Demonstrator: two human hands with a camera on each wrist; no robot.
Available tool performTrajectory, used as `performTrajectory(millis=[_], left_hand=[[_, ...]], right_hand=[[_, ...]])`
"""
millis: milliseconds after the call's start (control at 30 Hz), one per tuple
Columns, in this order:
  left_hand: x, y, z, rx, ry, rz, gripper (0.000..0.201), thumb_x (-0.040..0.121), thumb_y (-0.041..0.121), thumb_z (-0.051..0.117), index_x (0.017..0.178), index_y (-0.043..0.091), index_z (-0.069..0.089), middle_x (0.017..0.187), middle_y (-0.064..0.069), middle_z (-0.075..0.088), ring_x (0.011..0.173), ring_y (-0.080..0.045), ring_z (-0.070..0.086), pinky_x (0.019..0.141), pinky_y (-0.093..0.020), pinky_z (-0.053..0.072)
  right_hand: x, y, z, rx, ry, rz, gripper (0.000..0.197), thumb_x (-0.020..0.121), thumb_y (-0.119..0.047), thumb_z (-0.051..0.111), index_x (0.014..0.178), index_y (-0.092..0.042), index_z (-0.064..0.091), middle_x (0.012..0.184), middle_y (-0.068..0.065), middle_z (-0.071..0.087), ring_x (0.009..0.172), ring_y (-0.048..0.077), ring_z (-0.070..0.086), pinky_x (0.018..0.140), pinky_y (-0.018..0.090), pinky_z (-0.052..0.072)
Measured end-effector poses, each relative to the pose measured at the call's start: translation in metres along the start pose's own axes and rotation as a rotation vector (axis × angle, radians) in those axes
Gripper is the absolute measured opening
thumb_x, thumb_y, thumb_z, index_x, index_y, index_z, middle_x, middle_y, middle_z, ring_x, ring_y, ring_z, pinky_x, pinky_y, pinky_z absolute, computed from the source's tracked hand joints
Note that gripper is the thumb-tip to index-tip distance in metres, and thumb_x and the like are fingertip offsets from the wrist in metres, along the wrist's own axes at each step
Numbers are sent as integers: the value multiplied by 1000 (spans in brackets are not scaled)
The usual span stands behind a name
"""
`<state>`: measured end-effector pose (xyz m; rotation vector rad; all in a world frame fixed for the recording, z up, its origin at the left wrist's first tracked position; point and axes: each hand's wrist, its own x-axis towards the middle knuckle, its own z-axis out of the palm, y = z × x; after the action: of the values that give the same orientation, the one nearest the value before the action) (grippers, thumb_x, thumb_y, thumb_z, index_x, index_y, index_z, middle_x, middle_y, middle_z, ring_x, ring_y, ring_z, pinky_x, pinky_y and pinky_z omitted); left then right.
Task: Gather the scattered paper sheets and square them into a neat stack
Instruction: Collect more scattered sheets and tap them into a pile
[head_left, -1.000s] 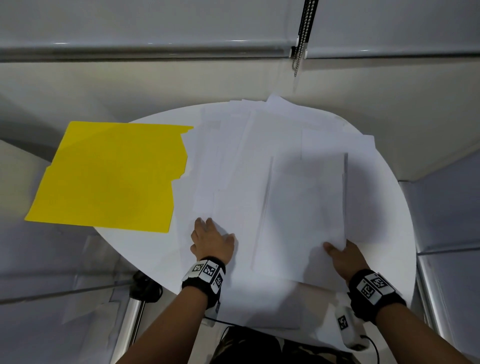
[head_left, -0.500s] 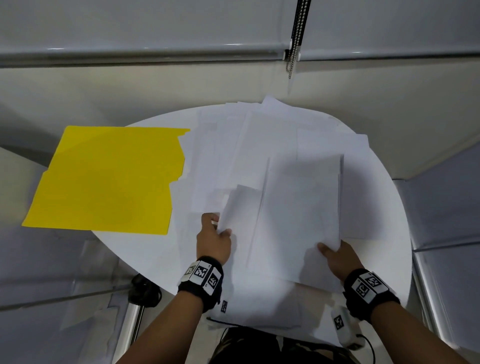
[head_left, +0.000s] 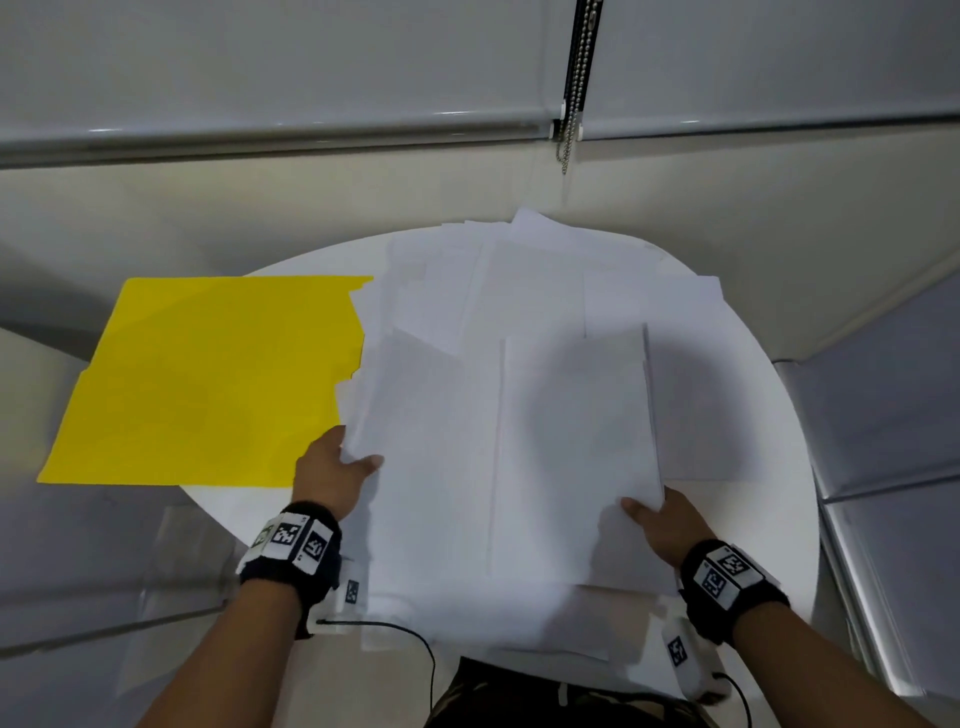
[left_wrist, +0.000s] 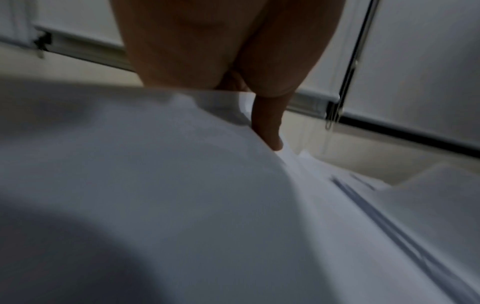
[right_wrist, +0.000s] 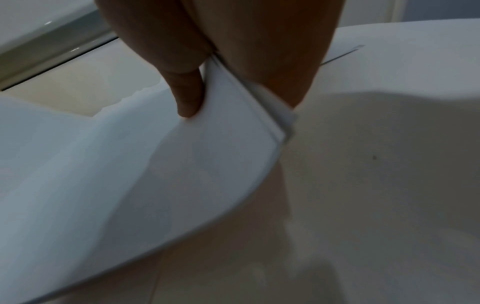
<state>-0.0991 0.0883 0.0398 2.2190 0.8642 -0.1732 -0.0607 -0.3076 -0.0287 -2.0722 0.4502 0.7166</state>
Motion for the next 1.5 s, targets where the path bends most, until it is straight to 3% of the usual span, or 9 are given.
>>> performTrajectory(millis=[233,400,533,767,900,1033,1233,1367,1500], left_hand=[[-8,63,-72,-331,308,279,25,81,18,77,105,14,70,96,-2,72,85,-21,67,73,-35,53],[-17,104,-82,-838,53,378,33,94,3,58,126,14,62,119,-2,70,106,-15,68,87,-29,56],[-2,88,-4,-667,-127,205,31,90,11,65,121,16,65,116,-3,71,107,-24,68,95,-45,53],[-5,57,123,-91,-339,13,47,96,13,51,142,13,42,140,-6,50,126,-24,49,105,-27,34],[-13,62,149,-6,-388,65,46,92,10,43,138,10,46,133,-13,52,123,-29,51,106,-33,39],[-14,60,145,-20,-404,121,40,88,29,56,126,17,52,120,-9,58,102,-23,59,95,-38,48],[0,96,90,-637,-357,68,96,69,29,88,146,19,33,142,2,52,127,-16,53,111,-43,39],[-15,145,39,-836,-334,258,56,77,5,74,130,1,53,107,-4,73,97,-19,70,84,-33,54],[-36,171,10,-899,-216,441,48,83,-1,66,130,0,54,113,-8,70,102,-22,68,82,-28,54]], right_hand=[[-3,-1,-1,3,-55,-4,33,91,-28,63,118,-9,63,112,10,67,105,28,63,93,36,48],[-9,-6,-1,12,-86,-4,20,91,-25,63,107,-14,62,104,9,66,95,25,62,86,34,49],[-11,-9,-2,65,-106,-16,25,87,-27,67,109,-20,57,111,6,66,100,25,63,93,41,50],[-4,-3,-11,420,-68,195,97,71,-83,49,142,-18,43,142,-1,46,132,26,44,113,47,32],[-11,-8,-14,381,-101,1,55,71,-51,77,118,-26,59,125,1,63,112,23,62,103,48,45],[-15,-11,-23,290,-63,-155,33,86,-4,66,106,-30,61,113,3,70,102,20,66,96,45,51],[-37,-54,-51,367,-42,-324,25,85,1,66,95,-21,67,86,-9,75,82,10,70,75,24,53],[-47,-100,-63,434,-14,-445,21,85,0,65,99,-16,67,91,1,75,86,19,71,78,31,56],[-52,-125,-57,437,86,-567,25,90,-13,63,114,-21,62,103,-8,72,99,10,68,83,23,54]])
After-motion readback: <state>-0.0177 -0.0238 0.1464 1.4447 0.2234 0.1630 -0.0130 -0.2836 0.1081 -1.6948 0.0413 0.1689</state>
